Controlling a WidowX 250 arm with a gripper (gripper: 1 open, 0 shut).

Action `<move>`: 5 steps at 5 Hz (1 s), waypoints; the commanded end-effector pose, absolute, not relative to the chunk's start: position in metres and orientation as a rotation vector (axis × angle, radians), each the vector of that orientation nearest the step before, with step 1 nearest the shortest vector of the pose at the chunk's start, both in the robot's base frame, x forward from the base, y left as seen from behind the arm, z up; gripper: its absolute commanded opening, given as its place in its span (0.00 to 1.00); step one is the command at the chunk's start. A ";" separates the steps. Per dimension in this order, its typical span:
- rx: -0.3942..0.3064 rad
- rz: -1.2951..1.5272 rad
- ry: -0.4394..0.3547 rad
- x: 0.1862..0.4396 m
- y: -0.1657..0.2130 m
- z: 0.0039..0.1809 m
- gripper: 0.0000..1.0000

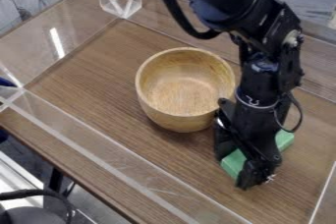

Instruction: Put the green block in the brown bowl

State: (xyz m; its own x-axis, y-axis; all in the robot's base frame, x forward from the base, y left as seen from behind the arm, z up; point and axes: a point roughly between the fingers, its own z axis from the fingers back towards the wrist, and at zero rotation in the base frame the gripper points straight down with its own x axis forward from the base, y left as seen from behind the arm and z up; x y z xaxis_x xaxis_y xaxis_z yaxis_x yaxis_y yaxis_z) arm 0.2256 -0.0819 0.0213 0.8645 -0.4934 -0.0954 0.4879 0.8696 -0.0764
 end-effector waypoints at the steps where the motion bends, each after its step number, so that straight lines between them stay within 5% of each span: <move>1: -0.057 -0.521 0.081 0.231 -0.079 0.023 1.00; 5: -0.071 -0.527 0.048 0.233 -0.072 0.024 1.00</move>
State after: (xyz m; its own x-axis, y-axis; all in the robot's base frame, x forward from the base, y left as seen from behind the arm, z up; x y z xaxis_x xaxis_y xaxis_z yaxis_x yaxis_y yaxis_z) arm 0.2276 -0.0756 0.0203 0.8571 -0.5126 -0.0514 0.5073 0.8572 -0.0885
